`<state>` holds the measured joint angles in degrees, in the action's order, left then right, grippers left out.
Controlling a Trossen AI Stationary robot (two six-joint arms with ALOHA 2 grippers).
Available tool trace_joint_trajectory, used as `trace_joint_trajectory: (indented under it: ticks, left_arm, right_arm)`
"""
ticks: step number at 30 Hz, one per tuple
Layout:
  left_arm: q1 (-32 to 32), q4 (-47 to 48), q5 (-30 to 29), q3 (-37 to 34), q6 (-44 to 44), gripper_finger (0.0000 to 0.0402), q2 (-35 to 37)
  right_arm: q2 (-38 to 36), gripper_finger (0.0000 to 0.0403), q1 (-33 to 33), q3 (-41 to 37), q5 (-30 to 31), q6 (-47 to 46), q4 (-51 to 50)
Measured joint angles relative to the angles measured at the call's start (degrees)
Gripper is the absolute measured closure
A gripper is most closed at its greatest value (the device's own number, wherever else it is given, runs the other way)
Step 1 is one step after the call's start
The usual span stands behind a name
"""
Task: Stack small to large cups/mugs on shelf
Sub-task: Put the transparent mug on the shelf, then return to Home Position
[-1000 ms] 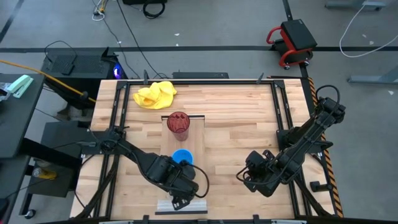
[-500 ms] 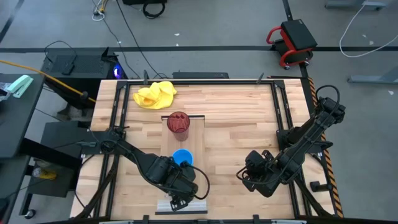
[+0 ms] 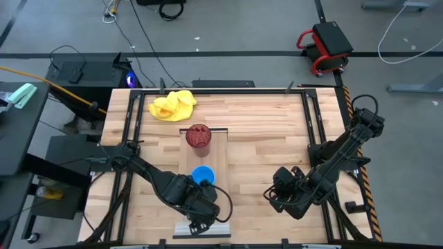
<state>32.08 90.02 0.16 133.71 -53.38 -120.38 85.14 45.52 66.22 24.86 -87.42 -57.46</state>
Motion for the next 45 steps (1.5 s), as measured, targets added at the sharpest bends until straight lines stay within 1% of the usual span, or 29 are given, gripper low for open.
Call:
trace_joint_trajectory:
  ticks: [6, 9, 20, 25, 28, 30, 32, 36, 40, 45]
  left_arm:
    - [-0.02, 0.04, 0.57, 0.13, -0.81, 0.0332, 0.0]
    - [0.0, -0.16, 0.6, 1.3, -1.51, 0.0326, 0.09]
    - [0.01, 0.02, 0.7, 1.27, -4.29, 0.0317, 2.77]
    - [0.51, 0.01, 0.66, 1.27, -6.36, 0.0318, 6.18]
    - [1.45, -0.01, -0.62, 1.27, -7.24, 0.0323, 8.99]
    - [2.38, 0.0, -2.98, 1.27, -7.22, 0.0326, 11.07]
    - [3.72, 0.0, -6.75, 1.27, -6.85, 0.033, 13.32]
    - [6.66, 0.0, -16.95, 1.29, -4.37, 0.0335, 17.55]
    - [10.34, 0.0, -28.29, 1.29, -1.22, 0.0333, 20.46]
    - [15.37, 0.02, -39.02, 1.29, 5.66, 0.0333, 22.01]
  right_arm:
    - [0.0, 0.0309, 0.0, 0.0, 0.22, 0.15, -0.02]
    - [0.0, 0.0309, -0.01, 0.0, 0.22, 0.44, -0.02]
    - [-0.02, 0.0309, -0.01, 0.0, 0.22, 0.57, 0.03]
    - [-0.02, 0.0309, -0.02, 0.0, 0.22, 0.55, 0.25]
    - [-0.02, 0.0309, -0.02, 0.01, 0.21, 0.55, 0.41]
    - [-0.02, 0.0309, -0.02, 0.42, 0.19, 0.55, 0.42]
    - [-0.02, 0.0309, -0.02, 1.06, 0.2, 0.56, 0.44]
    - [-0.02, 0.0309, -0.02, 2.61, 0.2, 0.73, 0.41]
    - [-0.02, 0.0309, 0.0, 4.19, 0.2, 3.4, 0.42]
    - [-0.02, 0.0309, -0.02, 6.36, 0.19, 3.53, 0.38]
